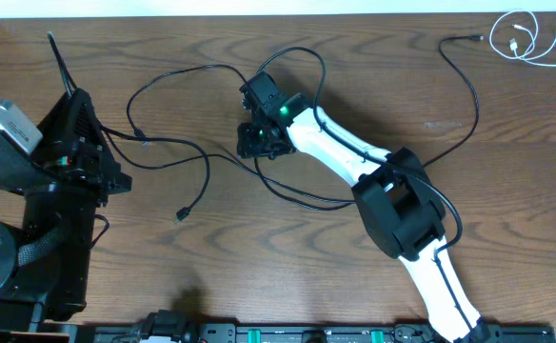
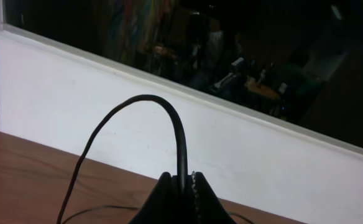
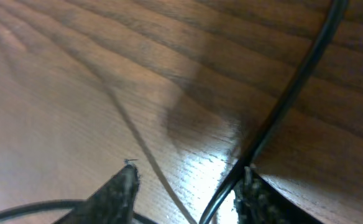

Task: Untangle cables

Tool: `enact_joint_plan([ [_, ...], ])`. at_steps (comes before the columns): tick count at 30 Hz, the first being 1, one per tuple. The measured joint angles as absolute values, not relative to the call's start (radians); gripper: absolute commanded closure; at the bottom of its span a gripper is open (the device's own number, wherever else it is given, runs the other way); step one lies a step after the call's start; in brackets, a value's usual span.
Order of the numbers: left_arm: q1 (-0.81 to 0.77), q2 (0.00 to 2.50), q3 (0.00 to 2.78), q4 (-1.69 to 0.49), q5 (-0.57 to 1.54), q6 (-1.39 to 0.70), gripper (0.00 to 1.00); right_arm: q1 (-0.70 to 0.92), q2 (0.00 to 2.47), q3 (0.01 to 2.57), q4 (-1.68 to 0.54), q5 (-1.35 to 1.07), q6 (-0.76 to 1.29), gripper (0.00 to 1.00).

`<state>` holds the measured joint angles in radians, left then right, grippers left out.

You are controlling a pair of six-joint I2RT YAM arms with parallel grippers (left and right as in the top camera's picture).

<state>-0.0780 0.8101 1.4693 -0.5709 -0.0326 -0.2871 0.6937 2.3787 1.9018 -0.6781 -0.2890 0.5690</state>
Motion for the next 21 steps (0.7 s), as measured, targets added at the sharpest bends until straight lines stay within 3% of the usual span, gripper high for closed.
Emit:
enact_joint_plan([
  [3,-0.078,0.81,1.469,-0.572,-0.033,-0.287,0.93,0.699,2.391,1.902,-0.664,-0.271,0.588,0.63],
  [8,-0.078,0.817,1.469,-0.573,-0.033,-0.287,0.93,0.702,2.399,1.902,-0.634,-0.228,0.596,0.98],
  [15,-0.078,0.854,1.469,-0.596,-0.033,-0.287,0.93,0.667,2.397,1.921,-0.692,-0.168,0.485,0.99],
  [21,-0.078,0.941,1.469,-0.629,-0.033,-0.287,0.93,0.482,2.245,2.024,-0.869,-0.169,0.348,0.99],
])
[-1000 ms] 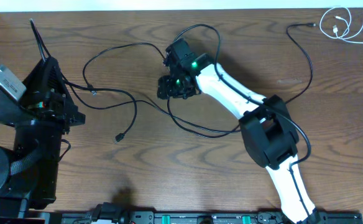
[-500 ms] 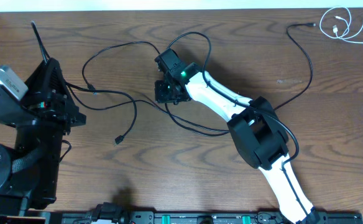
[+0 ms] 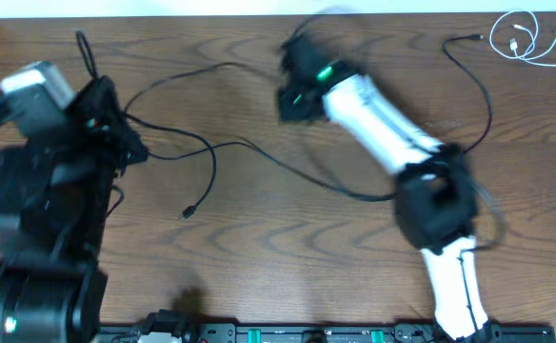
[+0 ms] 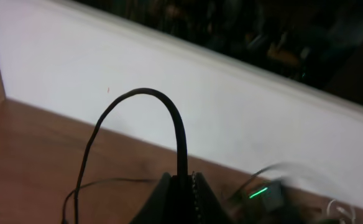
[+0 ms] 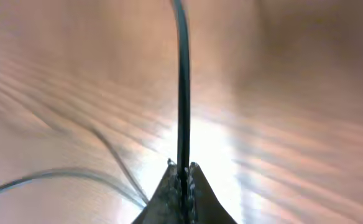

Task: Untangle cables

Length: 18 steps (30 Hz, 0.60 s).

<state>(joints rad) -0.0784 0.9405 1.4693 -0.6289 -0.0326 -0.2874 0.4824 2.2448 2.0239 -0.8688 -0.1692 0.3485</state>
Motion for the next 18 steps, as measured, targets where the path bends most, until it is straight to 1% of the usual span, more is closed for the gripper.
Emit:
enact_joint_plan([
  [4,-0.078,1.009,1.469,-0.656,-0.033,-0.288,0.93,0.338,2.086,2.136,-0.932,-0.166,0.305,0.99],
  [5,-0.078,1.054,1.469,-0.674,-0.033,-0.287,0.92,0.221,1.965,2.22,-0.945,-0.16,0.289,0.99],
  [7,-0.078,1.095,1.469,-0.691,-0.034,-0.287,0.93,0.111,1.868,2.293,-0.953,-0.164,0.275,0.99],
  [10,-0.078,1.158,1.469,-0.725,-0.069,-0.287,0.93,-0.036,1.789,2.366,-0.952,-0.162,0.268,0.99],
  [13,-0.074,1.235,1.468,-0.77,-0.169,-0.287,0.93,-0.186,1.739,2.418,-0.953,-0.156,0.266,0.99],
  [18,-0.04,1.315,1.468,-0.805,-0.323,-0.287,0.93,-0.337,1.724,2.434,-0.951,-0.16,0.262,0.99],
])
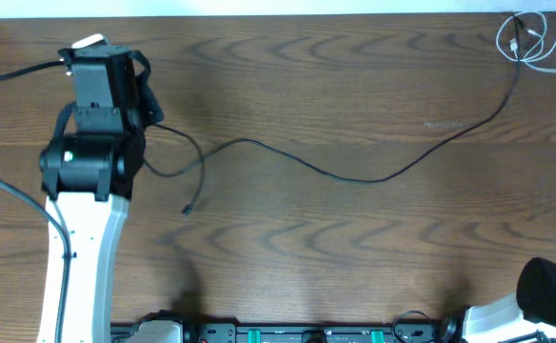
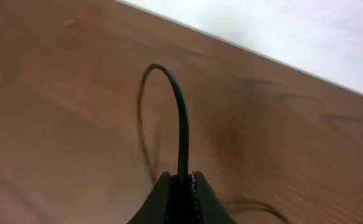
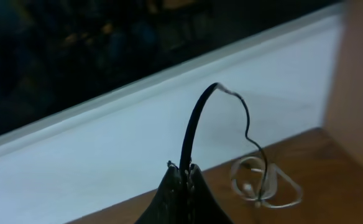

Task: Untangle cables

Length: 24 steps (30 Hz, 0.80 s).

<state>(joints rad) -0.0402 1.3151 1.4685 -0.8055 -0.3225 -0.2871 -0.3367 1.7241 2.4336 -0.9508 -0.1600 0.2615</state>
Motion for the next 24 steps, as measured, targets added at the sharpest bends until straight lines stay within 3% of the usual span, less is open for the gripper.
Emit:
enact_joint_plan([
  [9,0.096,1.389,1.468,-0.809,-0.427,-0.287,0.93,-0.528,1.812,2.434,-0.86,-0.16,0.244,0.99],
  [15,0.199,1.397,1.468,-0.814,-0.438,-0.287,0.93,-0.568,1.891,2.434,-0.768,-0.16,0.24,0.99],
  [24,0.21,1.397,1.468,-0.831,-0.444,-0.287,0.93,-0.56,2.019,2.433,-0.567,-0.068,0.237,0.99],
])
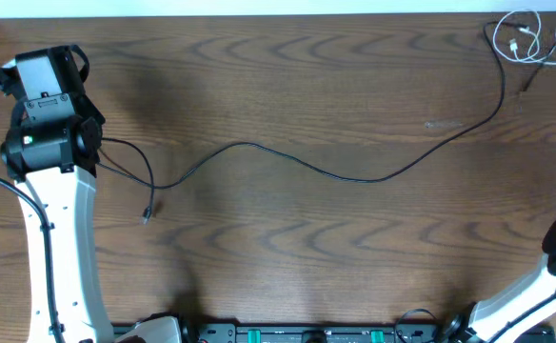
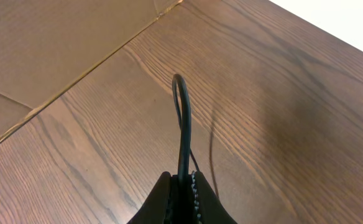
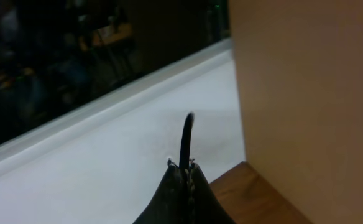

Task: Untangle cables

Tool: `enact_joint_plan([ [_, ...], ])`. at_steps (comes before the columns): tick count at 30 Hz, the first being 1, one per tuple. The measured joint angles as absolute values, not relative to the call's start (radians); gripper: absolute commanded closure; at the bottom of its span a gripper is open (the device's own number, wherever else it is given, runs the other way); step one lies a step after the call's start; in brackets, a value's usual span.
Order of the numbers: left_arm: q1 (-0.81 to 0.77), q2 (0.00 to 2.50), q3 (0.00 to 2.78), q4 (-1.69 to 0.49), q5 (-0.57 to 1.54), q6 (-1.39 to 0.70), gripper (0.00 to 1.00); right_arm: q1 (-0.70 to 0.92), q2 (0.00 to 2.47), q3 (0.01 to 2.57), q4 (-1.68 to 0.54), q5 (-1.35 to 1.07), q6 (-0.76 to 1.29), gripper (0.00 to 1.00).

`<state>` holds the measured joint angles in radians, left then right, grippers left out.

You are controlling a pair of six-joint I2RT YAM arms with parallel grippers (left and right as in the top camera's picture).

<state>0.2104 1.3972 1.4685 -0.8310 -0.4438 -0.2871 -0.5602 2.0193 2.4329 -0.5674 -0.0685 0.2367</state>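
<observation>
A long black cable [image 1: 354, 178] lies stretched across the table, from the left side to the white cable coil [image 1: 521, 38] at the back right. A second black strand ends in a plug [image 1: 146, 216] at the left. My left arm [image 1: 40, 105] stands at the far left. Its gripper [image 2: 183, 178] is shut on a black cable whose loop [image 2: 180, 106] rises over the wood. My right gripper [image 3: 181, 165] is shut on a black cable with a short stub [image 3: 186, 134] poking up. In the overhead view only the right arm's base shows.
Cardboard [image 2: 51, 43] lies along the table's left edge, and a brown board [image 3: 312, 81] stands at the right beside a white wall [image 3: 107, 155]. The two black strands cross near the left arm [image 1: 154, 181].
My left arm has moved left toward the table's edge, and the plug end has shifted left with it. The right wrist view has lost the white coil and now faces the brown board.
First the cables lay tangled mid-table, my left gripper shut on one and my right open around another. Then the right was shut on its cable, farther back. Later the long cable lay stretched out with the arms far apart. Now the left is farther left.
</observation>
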Motion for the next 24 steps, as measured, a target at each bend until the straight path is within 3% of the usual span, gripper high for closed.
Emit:
enact_joint_plan([
  [2,0.21,1.397,1.468,-0.831,-0.444,-0.287,0.93,-0.556,2.04,2.433,-0.558,-0.028,0.237,0.99],
  [3,0.21,1.397,1.468,-0.832,-0.444,-0.287,0.93,-0.554,2.055,2.434,-0.554,-0.012,0.237,0.92],
  [4,0.21,1.397,1.468,-0.832,-0.443,-0.287,0.93,-0.554,2.082,2.434,-0.549,0.007,0.238,0.27],
  [5,0.21,1.397,1.468,-0.832,-0.443,-0.287,0.93,-0.554,2.096,2.434,-0.548,0.015,0.236,0.04],
  [14,0.21,1.397,1.468,-0.833,-0.407,-0.287,0.93,-0.532,2.381,2.419,-0.849,0.034,0.233,0.01],
  [24,0.21,1.397,1.468,-0.835,-0.276,-0.274,0.93,-0.456,2.337,2.421,-1.162,-0.112,0.109,0.01],
])
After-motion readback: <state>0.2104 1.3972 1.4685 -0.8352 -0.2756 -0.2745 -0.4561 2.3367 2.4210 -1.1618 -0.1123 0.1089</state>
